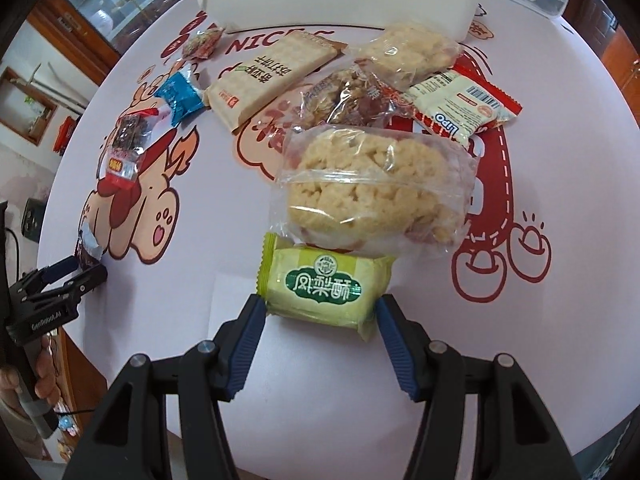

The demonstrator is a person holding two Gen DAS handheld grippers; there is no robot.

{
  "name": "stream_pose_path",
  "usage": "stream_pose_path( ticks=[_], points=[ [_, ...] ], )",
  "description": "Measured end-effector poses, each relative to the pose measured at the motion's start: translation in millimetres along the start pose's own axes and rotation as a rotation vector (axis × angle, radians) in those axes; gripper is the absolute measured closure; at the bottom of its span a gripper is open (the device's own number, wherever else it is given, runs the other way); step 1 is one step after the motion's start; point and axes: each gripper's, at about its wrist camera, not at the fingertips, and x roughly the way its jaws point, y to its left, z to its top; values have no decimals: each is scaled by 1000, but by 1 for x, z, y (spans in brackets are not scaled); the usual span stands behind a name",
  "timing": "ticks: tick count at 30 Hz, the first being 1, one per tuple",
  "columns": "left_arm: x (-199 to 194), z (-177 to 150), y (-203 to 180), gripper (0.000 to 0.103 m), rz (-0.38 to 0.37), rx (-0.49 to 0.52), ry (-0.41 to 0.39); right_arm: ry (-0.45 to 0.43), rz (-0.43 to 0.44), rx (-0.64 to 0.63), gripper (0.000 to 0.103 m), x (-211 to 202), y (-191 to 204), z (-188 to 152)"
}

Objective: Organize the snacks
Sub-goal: 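Grasp the brown wrapper with the left tool while the right tool grasps the green packet, then carry both snacks over the white tray and open both tools to release them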

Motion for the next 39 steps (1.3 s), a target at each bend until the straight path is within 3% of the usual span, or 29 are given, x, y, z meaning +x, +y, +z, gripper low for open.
stream_pose_path(
  ticks=[6,7,8,9,11,15,24,29,39],
  points=[
    [-2,12,-14,36,-3,26,-19,-9,-76,-36,32,10,15,4],
    [-3,12,-16,45,-7,31,-21,-10,-83,-40,30,11,17,5],
    [-6,14,-18,69,-9,42,-37,-12,-96,-46,29,12,20,6],
    [-8,15,-21,82,-12,52,-46,-16,-118,-57,28,14,23,6],
    [-8,19,-23,94,-22,51,-37,-31,-149,-82,30,17,31,6],
    [-6,26,-19,97,-39,27,-41,-55,-138,-108,44,15,37,5],
    [-8,35,12,100,-144,-50,-52,-73,-128,-145,47,10,44,-2],
    [-30,50,12,100,-175,-53,-93,-126,-100,-172,47,-13,50,-8],
    [-120,111,-25,100,-245,88,-292,-277,-59,-135,47,-81,45,26]
  ],
)
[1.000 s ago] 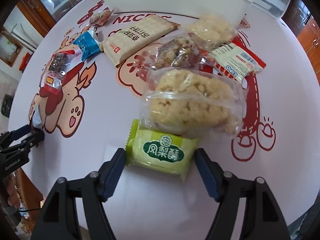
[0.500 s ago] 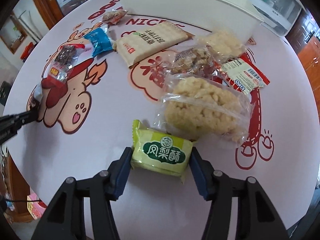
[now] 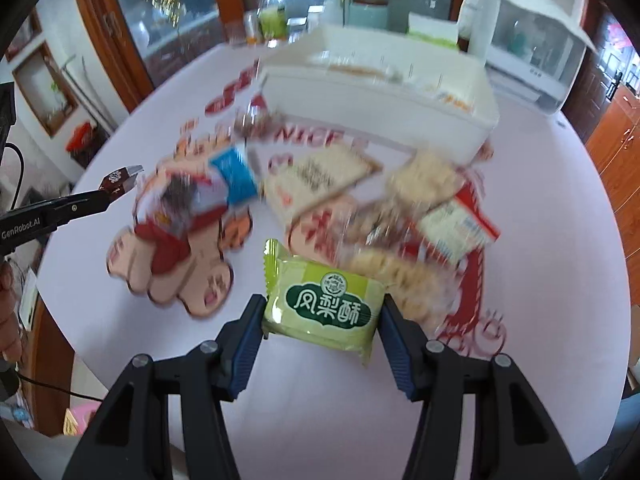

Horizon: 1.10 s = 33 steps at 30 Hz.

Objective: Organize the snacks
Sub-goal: 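Carry both snacks over the white tray and open both tools to release them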

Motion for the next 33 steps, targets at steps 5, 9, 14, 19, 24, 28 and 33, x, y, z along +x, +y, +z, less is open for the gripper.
stream_pose_path(
  ticks=[5,9,14,19,24,28,33],
  points=[
    [-26,61,-28,100,-49,90,-105,-111,-17,13,47,-29,-8,52],
    [-34,112,-50,100,-63,148,-165,-193,-39,24,47,-52,-19,101],
    [-35,174,-79,100,-48,220,-225,-284,-96,17,47,-75,-30,161],
    [-20,221,-101,100,-39,249,-237,-333,-150,28,47,-83,-41,211],
    [8,251,-113,100,-48,250,-206,-318,-183,64,46,-69,-55,252],
    [32,261,-119,100,-28,259,-183,-271,-193,85,46,-44,-66,269],
    [65,265,-121,61,20,243,-109,-175,-155,118,41,-6,-77,277]
  ],
)
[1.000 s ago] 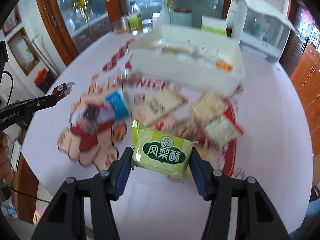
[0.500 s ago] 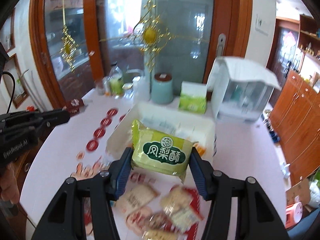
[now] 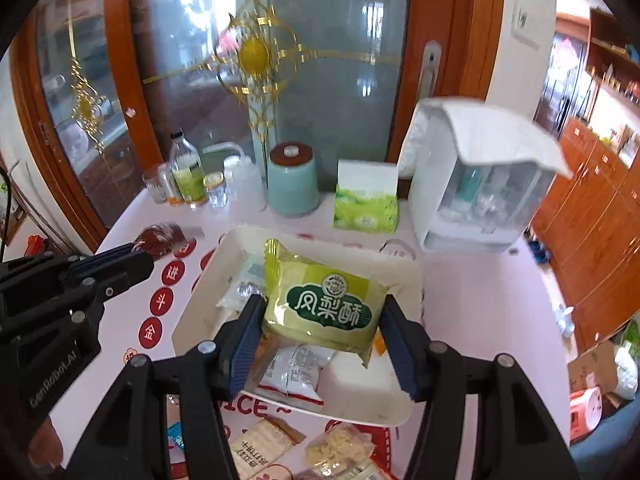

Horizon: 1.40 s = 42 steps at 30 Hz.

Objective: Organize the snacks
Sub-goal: 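Carry both snacks over the white tray and open both tools to release them, then withdraw both tools from the tray toward the remaining snacks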

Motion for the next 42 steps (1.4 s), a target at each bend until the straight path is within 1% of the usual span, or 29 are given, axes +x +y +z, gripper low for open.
stream_pose_path(
  ticks=[1,2,3,4,5,8,10,14,16,18,21,24,30,34,42],
  points=[
    [4,-2,2,44,9,-12,10,11,2,-1,39,5,1,-3],
    [7,-3,5,29,26,-28,10,15,-3,-4,40,9,1,-4],
    [10,-4,9,23,36,-43,6,20,-35,-4,40,14,1,-6],
    [12,-6,12,13,39,-56,0,23,-43,-4,40,16,0,-8],
    [13,-8,15,12,37,-66,-4,32,-34,1,39,20,-3,-10],
    [18,-12,22,12,27,-83,13,55,-11,16,39,27,-7,-14],
    [20,-14,24,12,29,-89,21,59,-12,13,39,29,-7,-16],
    [18,-19,28,12,36,-98,15,63,0,18,39,30,-5,-18],
    [14,-22,30,12,38,-101,3,63,9,22,39,28,-4,-19],
    [9,-24,30,12,56,-104,-20,61,16,20,39,26,-2,-20],
    [0,-29,29,12,87,-83,-51,55,24,19,39,21,-1,-23],
    [-9,-31,25,12,95,-53,-66,54,30,18,39,17,1,-26],
    [-29,-40,16,12,96,-30,-77,40,44,1,39,1,7,-35],
    [-41,-49,14,12,86,-55,-65,28,53,-19,39,-12,11,-45],
    [-72,-75,11,12,104,-111,-86,0,76,-42,39,-48,13,-74]
  ],
)
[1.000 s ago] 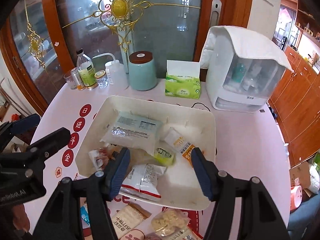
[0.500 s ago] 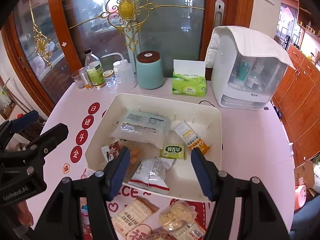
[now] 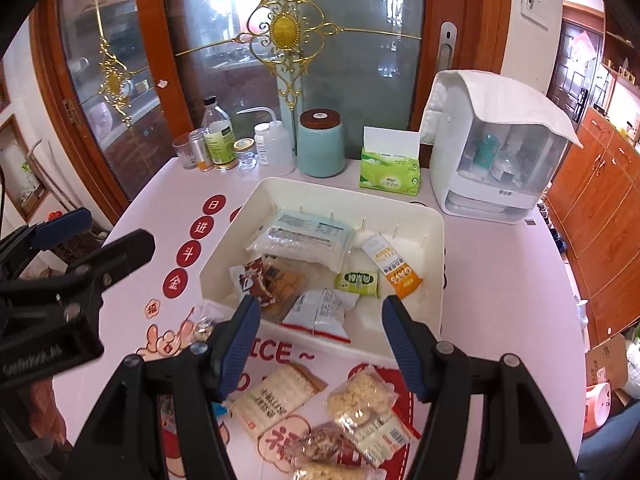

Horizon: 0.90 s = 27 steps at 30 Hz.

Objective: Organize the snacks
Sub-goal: 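Withdraw both tools from the tray toward the remaining snacks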

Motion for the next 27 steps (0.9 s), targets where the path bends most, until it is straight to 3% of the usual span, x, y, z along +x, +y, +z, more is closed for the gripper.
stream_pose_path(
  ticks=[13,18,27],
  points=[
    [-48,-58,11,7,17,-2,29,0,75,-47,37,-39,11,-53],
    [-54,-88,30,6,20,-14,48,33,114,-65,27,-29,26,-71],
    [-28,-161,86,4,44,-111,164,114,139,-164,26,7,72,-102]
  ],
)
